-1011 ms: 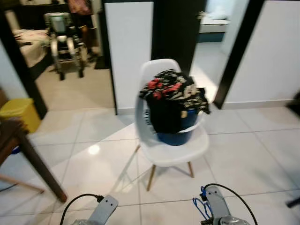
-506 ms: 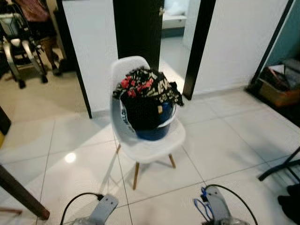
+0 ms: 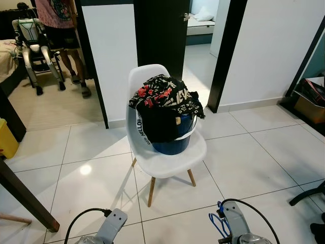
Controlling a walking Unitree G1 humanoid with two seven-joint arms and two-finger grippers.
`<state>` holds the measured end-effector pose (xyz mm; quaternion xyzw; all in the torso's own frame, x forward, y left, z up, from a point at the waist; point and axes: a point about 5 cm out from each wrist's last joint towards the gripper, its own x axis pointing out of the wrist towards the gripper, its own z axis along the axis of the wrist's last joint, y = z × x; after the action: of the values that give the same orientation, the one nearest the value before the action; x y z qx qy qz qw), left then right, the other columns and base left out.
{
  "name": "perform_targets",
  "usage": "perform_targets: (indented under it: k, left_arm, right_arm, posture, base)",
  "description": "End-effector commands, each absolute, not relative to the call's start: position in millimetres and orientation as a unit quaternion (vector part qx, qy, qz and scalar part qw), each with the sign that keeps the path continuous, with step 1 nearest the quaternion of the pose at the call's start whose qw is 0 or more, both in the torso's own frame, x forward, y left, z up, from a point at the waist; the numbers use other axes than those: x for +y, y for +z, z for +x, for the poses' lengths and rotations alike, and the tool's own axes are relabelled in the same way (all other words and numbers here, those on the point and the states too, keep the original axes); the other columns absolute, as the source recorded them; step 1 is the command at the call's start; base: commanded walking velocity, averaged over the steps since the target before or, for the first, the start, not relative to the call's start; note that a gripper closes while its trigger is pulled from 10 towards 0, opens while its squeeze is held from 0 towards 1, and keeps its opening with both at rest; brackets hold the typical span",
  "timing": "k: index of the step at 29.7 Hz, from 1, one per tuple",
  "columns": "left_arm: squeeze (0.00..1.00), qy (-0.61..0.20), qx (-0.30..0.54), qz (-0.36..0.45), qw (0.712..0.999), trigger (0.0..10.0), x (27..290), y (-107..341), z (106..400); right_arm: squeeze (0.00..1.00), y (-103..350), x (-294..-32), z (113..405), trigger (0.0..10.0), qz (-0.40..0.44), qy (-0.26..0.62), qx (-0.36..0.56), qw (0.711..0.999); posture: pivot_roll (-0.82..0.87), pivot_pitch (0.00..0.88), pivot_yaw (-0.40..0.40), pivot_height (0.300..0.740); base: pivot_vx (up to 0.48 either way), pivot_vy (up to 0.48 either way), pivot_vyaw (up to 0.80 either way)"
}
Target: Hang hanger
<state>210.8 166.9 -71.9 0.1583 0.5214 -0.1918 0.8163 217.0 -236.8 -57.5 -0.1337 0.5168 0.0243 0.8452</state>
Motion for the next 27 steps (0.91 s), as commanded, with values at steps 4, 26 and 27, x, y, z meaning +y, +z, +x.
perform_targets:
  k: [4,26,27]
  left_arm:
    - [0.00,-0.187,0.527,0.156,0.814,10.0,167.9,-73.2,208.6]
    - [0.00,-0.185,0.523,0.162,0.816,10.0,167.9,-73.2,208.8]
    - [0.00,-0.185,0.523,0.162,0.816,10.0,167.9,-73.2,208.8]
  right_arm:
    - [0.00,-56.2,-235.3,219.7,10.0,-0.136,0.030,0.509,0.850]
    - [0.00,-56.3,-235.3,219.6,10.0,-0.140,0.035,0.507,0.850]
    - [0.00,-56.3,-235.3,219.6,10.0,-0.140,0.035,0.507,0.850]
  posture:
    - [-0.01,0.000,0.008,0.740]
    - [-0.01,0.000,0.006,0.740]
    - [-0.01,0.000,0.006,0.740]
  base:
    - [0.000,-0.411,0.00]
    - [0.000,-0.436,0.00]
    - [0.000,-0.345,0.00]
